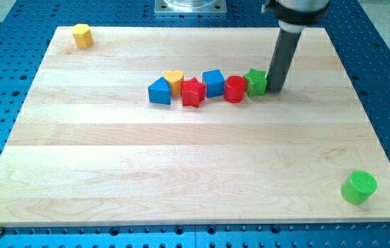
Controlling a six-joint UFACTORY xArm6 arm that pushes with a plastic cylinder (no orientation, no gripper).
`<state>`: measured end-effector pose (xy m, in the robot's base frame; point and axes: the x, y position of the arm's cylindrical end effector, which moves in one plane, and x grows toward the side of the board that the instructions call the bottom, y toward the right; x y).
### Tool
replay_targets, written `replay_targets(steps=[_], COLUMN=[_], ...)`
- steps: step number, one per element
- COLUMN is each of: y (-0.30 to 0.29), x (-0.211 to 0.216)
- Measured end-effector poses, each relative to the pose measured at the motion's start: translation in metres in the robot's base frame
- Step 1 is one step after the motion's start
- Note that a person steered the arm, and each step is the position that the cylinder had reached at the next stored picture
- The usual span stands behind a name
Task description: Put the green star top of cube
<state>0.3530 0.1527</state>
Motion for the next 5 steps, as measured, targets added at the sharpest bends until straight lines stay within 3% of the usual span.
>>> replay_targets(steps=[1, 2, 3, 5], y=[-0.012, 0.037, 0.014, -0.064], x=[-0.034, 0.014, 0.061, -0.054])
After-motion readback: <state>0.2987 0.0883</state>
